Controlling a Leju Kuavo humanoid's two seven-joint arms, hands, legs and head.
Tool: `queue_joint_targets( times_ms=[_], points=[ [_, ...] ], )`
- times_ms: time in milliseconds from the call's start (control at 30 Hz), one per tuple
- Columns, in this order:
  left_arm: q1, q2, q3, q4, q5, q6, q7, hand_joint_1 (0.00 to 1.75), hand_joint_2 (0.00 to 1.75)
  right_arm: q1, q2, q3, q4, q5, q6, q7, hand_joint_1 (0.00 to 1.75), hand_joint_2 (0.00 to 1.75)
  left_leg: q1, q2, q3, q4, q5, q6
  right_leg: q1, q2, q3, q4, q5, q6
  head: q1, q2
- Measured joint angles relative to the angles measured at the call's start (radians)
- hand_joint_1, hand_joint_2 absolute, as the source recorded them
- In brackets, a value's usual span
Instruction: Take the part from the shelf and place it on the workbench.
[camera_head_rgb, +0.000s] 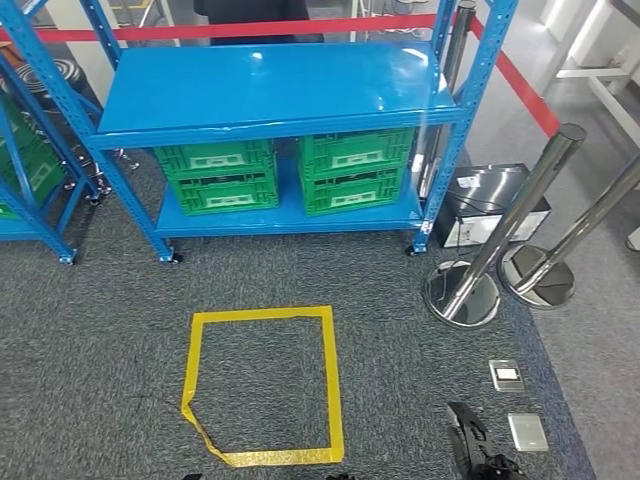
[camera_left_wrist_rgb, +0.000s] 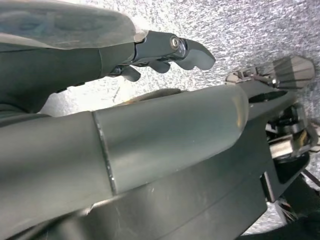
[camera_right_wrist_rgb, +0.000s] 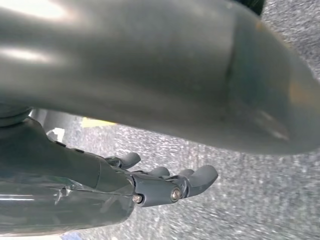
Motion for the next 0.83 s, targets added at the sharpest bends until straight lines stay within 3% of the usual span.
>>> queue_joint_targets(
  times_ms=[33,67,133,200,233,300,367,400,467,533,567,600,667,700,733,767,800,833],
  points=[
    [0.000,-0.001,0.000,0.000,0.000,0.000,0.000,0.00,0.00,0.001,0.000,0.000,0.000,0.000,0.000,0.000,0.00,0.00,-0.002,0.008,0.000,0.001,-0.001,0.001,0.000,-0.002,-0.009,0.029,-0.008,0.000,0.003,0.000],
    [0.000,-0.002,0.000,0.000,0.000,0.000,0.000,0.00,0.00,0.001,0.000,0.000,0.000,0.000,0.000,0.000,0.00,0.00,-0.003,0.016,0.001,0.002,-0.002,0.001,0.001,-0.004,0.002,0.018,0.006,0.000,0.005,0.000],
    [0.000,-0.005,0.000,0.000,0.000,0.000,0.000,0.00,0.00,0.001,-0.001,0.000,0.000,0.000,0.000,0.001,0.00,0.00,-0.004,0.030,0.006,0.007,-0.008,-0.002,0.002,-0.025,0.074,-0.112,0.072,-0.004,0.013,0.000],
    [-0.001,-0.006,0.000,0.000,0.000,0.000,0.000,0.00,0.00,-0.002,-0.002,0.000,0.000,0.000,0.000,0.001,0.00,0.00,-0.010,0.043,0.007,0.018,-0.017,-0.009,0.008,-0.055,0.136,-0.234,0.115,-0.013,0.021,0.000],
    [-0.001,-0.006,0.000,0.000,0.000,0.000,0.000,0.00,0.00,-0.003,-0.002,0.000,0.000,0.000,0.000,0.001,0.00,0.00,-0.013,0.049,0.007,0.022,-0.019,-0.012,0.011,-0.062,0.146,-0.259,0.120,-0.018,0.021,0.000],
    [-0.002,-0.006,0.000,0.000,0.000,0.000,0.000,0.00,0.00,-0.003,-0.002,0.000,0.000,0.000,0.000,0.002,0.00,0.00,-0.015,0.062,0.007,0.023,-0.021,-0.018,0.011,-0.049,0.143,-0.263,0.121,-0.028,0.016,0.000],
    [-0.003,-0.005,0.000,0.000,0.000,0.000,0.001,0.00,0.00,-0.003,-0.002,0.000,0.000,0.000,0.000,0.002,0.00,0.00,-0.013,0.052,0.001,0.044,-0.039,-0.028,0.006,-0.037,0.142,-0.268,0.126,-0.038,0.010,0.000],
    [-0.003,-0.004,0.000,0.000,0.000,0.000,0.001,0.00,0.00,-0.004,-0.002,0.000,0.000,-0.001,0.000,0.002,0.00,0.00,-0.010,0.037,-0.015,0.081,-0.063,-0.035,0.003,-0.032,0.142,-0.270,0.128,-0.043,0.005,0.000],
    [-0.002,-0.004,0.000,0.000,0.000,0.000,0.003,0.00,0.00,-0.005,-0.002,0.000,0.000,-0.003,0.000,0.006,0.00,0.00,-0.004,0.009,-0.079,0.216,-0.131,-0.046,0.001,-0.023,0.138,-0.271,0.131,-0.048,-0.011,0.000],
    [-0.002,-0.004,0.000,0.000,0.000,0.001,0.007,0.00,0.00,-0.005,-0.002,0.000,0.000,-0.006,0.000,0.012,0.00,0.00,0.001,0.002,-0.136,0.328,-0.165,-0.051,0.002,-0.014,0.136,-0.271,0.131,-0.048,-0.020,0.000],
    [-0.001,-0.004,0.000,0.000,-0.001,0.001,0.009,0.00,0.00,-0.005,-0.002,0.000,0.000,-0.007,0.000,0.014,0.00,0.00,0.002,0.002,-0.139,0.328,-0.152,-0.051,0.002,-0.010,0.137,-0.271,0.131,-0.048,-0.021,0.000],
    [-0.001,-0.004,0.000,0.000,-0.002,0.002,0.011,0.00,0.00,-0.005,-0.002,0.000,0.000,-0.008,0.000,0.016,0.00,0.00,0.003,0.002,-0.123,0.288,-0.121,-0.049,0.002,-0.006,0.139,-0.271,0.131,-0.048,-0.022,0.000],
    [-0.002,-0.003,0.000,0.000,-0.003,0.002,0.013,0.00,0.00,-0.005,-0.002,0.000,0.000,-0.009,0.000,0.017,0.00,0.00,0.002,-0.001,-0.054,0.136,-0.047,-0.041,0.002,0.001,0.142,-0.270,0.129,-0.044,-0.025,0.000],
    [-0.002,-0.003,0.000,0.000,-0.003,0.003,0.013,0.00,0.00,-0.006,-0.002,0.000,0.000,-0.009,0.000,0.017,0.00,0.00,0.000,-0.003,-0.028,0.075,-0.024,-0.037,0.004,0.004,0.142,-0.270,0.128,-0.040,-0.026,0.000],
    [-0.002,-0.003,0.000,0.000,-0.003,0.003,0.014,0.00,0.00,-0.006,-0.002,0.000,0.000,-0.010,0.000,0.017,0.00,0.00,-0.001,-0.005,-0.013,0.037,-0.013,-0.032,0.005,0.006,0.141,-0.269,0.127,-0.036,-0.025,0.000],
    [-0.002,-0.004,0.000,0.000,-0.003,0.003,0.014,0.00,0.00,-0.005,-0.003,0.000,0.000,-0.010,0.000,0.018,0.00,0.00,-0.002,-0.006,-0.009,0.024,-0.014,-0.031,0.008,0.007,0.139,-0.267,0.123,-0.039,-0.024,0.000],
    [-0.002,-0.005,0.000,0.000,-0.003,0.003,0.014,0.00,0.44,-0.005,-0.003,0.000,0.000,-0.010,0.000,0.018,0.00,0.00,-0.002,-0.006,-0.009,0.021,-0.013,-0.031,0.009,0.007,0.138,-0.266,0.121,-0.046,-0.021,0.000],
    [-0.001,-0.006,0.000,0.000,-0.003,0.003,0.014,0.00,0.58,-0.005,-0.004,0.000,0.000,-0.010,0.000,0.018,0.00,0.00,-0.002,-0.006,-0.009,0.020,-0.012,-0.032,0.009,0.007,0.138,-0.266,0.119,-0.050,-0.019,0.000]
  ],
)
